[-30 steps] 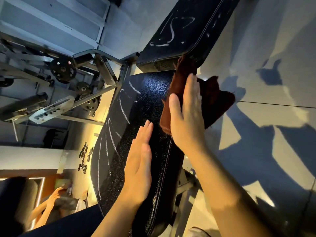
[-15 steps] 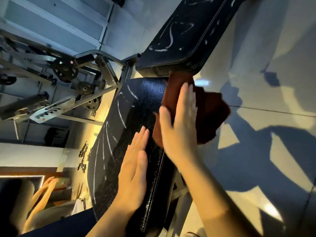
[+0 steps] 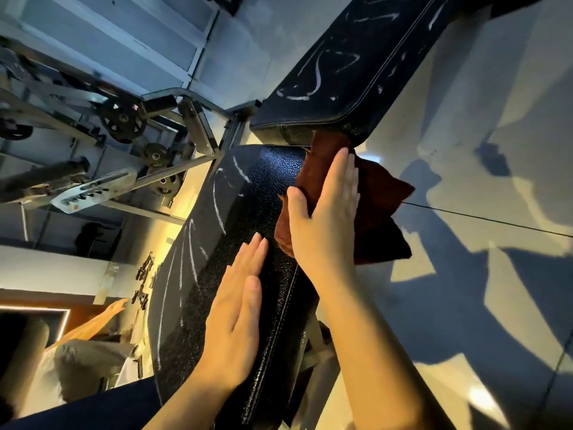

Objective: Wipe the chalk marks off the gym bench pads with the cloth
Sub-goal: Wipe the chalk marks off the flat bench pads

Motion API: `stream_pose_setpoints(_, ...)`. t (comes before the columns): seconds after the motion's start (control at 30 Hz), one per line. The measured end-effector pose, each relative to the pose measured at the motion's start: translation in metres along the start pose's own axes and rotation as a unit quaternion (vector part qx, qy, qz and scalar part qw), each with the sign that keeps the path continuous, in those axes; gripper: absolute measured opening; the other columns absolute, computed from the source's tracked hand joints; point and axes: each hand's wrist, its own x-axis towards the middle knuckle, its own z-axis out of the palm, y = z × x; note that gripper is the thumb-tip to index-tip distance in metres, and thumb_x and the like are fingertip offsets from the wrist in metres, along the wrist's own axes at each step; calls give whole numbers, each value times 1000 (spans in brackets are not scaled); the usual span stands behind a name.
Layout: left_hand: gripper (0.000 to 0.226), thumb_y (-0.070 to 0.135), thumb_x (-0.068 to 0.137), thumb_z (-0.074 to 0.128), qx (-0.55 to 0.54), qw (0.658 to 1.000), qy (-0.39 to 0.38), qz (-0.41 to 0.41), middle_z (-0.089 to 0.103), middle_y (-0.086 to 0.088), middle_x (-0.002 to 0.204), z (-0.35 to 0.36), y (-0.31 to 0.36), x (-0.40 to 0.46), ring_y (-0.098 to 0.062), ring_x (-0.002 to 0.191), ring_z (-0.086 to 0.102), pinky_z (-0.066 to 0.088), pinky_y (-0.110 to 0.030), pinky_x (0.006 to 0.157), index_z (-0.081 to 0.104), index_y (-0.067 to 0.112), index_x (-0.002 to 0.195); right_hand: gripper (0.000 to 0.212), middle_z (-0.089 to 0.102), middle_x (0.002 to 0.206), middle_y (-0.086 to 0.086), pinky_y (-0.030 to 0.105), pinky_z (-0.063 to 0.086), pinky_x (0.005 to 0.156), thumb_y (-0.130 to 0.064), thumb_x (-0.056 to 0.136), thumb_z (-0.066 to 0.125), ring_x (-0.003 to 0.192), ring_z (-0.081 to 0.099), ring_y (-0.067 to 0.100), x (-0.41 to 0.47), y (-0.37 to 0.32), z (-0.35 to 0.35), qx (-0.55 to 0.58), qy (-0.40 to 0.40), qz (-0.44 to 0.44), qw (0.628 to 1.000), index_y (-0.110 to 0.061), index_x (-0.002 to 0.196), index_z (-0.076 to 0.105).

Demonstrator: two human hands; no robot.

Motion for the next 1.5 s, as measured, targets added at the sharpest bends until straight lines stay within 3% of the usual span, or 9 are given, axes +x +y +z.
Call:
stream_pose_setpoints(0.2, 52, 64, 95, 18, -8, 999, -8, -30, 30, 30, 150, -3, 2, 1, 1, 144, 19, 13, -42, 121, 38, 50, 141, 72, -7, 160, -12, 24, 2, 120, -53, 97, 33, 149, -5, 5, -96, 19, 13, 50, 17, -68, 996, -30, 153, -6)
stream_pose_setpoints(0.37, 51, 53, 98, 20, -20, 999, -5, -32, 34, 26, 150, -5, 4, 1, 0, 143, 22, 15, -40, 121, 40, 36, 141, 78, -7, 162, -6, 29, -1, 122, -33, 98, 48, 148, -8, 7, -34, 9, 5, 33, 1, -28, 999, -23, 153, -6)
stream_pose_setpoints(0.53, 51, 55, 97, 17, -1, 1000, -3, -29, 32, 30, 149, -4, 3, 1, 3, 143, 20, 13, -28, 121, 39, 40, 141, 65, 22, 160, 7, 45, 15, 120, -26, 99, 49, 149, 13, 24, 40, -6, -8, -22, -3, 15, 1000, -14, 155, 17)
stream_pose_setpoints(0.67, 51, 54, 97, 17, 0, 1000, 3, -13, 33, 27, 150, -3, 0, 2, 3, 143, 21, 12, -29, 121, 39, 39, 141, 71, -2, 164, 1, 35, 3, 122, -26, 101, 44, 150, -4, 14, -14, 2, 2, -14, -3, -30, 999, -20, 155, -1)
stream_pose_setpoints(0.83, 54, 65, 94, 18, -36, 999, 13, -25, 31, 33, 148, -3, -1, 0, 5, 142, 23, 16, -28, 120, 38, 42, 138, 71, -23, 154, -29, 17, -6, 117, -50, 93, 27, 145, -16, -3, -105, 16, 16, 33, -12, -71, 997, -53, 143, -23)
stream_pose_setpoints(1.1, 55, 59, 94, 16, -20, 999, -9, -34, 28, 34, 149, -4, 2, 0, 8, 142, 18, 13, -24, 120, 36, 40, 142, 71, 10, 163, -1, 36, 5, 122, -25, 98, 51, 149, 5, 14, 21, 6, -4, 74, 3, 21, 997, -21, 156, 10)
stream_pose_setpoints(1.27, 55, 57, 96, 16, -5, 1000, -6, -17, 27, 30, 152, -4, -2, 2, 4, 143, 18, 13, -35, 120, 34, 36, 144, 67, 0, 164, 5, 35, 3, 122, -33, 104, 38, 150, -1, 15, 13, 4, 0, 26, 11, 13, 1000, -12, 155, 0)
stream_pose_setpoints(1.4, 62, 69, 93, 15, -18, 1000, -5, -12, 28, 25, 153, -3, -7, 4, 4, 143, 18, 13, -35, 121, 34, 38, 142, 72, -15, 162, -6, 16, -8, 117, -49, 100, 30, 147, -13, 3, -60, 14, 4, 9, -20, -28, 999, -23, 151, -14)
stream_pose_setpoints(1.5, 53, 65, 92, 16, -29, 999, -14, -24, 27, 26, 151, -3, -7, 6, 7, 142, 18, 11, -37, 122, 33, 44, 137, 66, -23, 158, -20, 18, -2, 118, -64, 96, 11, 146, -14, -1, -136, 22, 10, -9, -60, -54, 997, -41, 147, -23)
